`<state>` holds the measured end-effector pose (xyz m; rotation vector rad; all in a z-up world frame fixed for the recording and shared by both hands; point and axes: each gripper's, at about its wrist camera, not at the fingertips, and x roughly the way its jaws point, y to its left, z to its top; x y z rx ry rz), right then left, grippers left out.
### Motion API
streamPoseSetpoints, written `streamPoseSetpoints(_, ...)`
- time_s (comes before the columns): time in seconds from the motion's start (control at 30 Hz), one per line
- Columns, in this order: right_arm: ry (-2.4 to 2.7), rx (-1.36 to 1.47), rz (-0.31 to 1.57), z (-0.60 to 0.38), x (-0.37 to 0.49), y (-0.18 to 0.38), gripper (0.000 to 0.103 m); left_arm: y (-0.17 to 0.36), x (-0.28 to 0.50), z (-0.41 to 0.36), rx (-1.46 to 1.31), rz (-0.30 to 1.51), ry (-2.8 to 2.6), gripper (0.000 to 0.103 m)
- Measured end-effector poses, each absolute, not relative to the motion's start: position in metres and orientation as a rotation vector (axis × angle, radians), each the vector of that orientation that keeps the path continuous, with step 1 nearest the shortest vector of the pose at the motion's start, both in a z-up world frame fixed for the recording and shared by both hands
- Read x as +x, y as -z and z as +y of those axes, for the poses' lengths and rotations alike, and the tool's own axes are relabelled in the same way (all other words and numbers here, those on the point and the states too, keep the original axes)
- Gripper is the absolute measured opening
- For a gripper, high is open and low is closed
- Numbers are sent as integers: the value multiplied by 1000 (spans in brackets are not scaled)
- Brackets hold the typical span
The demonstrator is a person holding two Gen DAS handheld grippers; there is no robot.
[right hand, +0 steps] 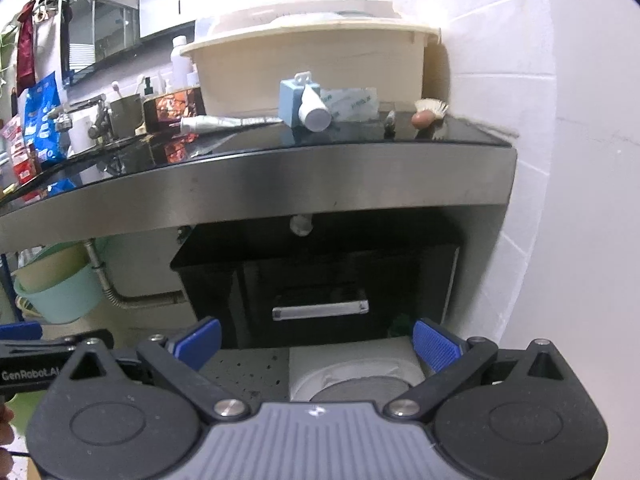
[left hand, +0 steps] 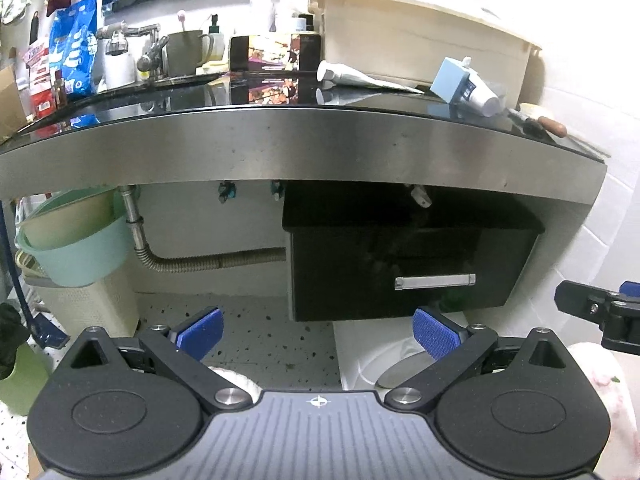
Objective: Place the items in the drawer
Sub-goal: 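Lower both tools toward the black drawer under the sink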
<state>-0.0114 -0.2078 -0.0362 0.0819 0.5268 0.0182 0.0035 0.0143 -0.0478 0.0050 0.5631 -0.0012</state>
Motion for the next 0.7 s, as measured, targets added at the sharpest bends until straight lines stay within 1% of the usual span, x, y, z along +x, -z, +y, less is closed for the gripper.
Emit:
streamPoseSetpoints(0.53, -15, 108, 489, -218, -12, 51, 103, 56, -2, 11, 62, 463, 0, 102)
streamPoseSetpoints(0.7, -34, 165, 529, -226, -7, 58, 103, 58, -1, 12, 73, 457, 15, 102)
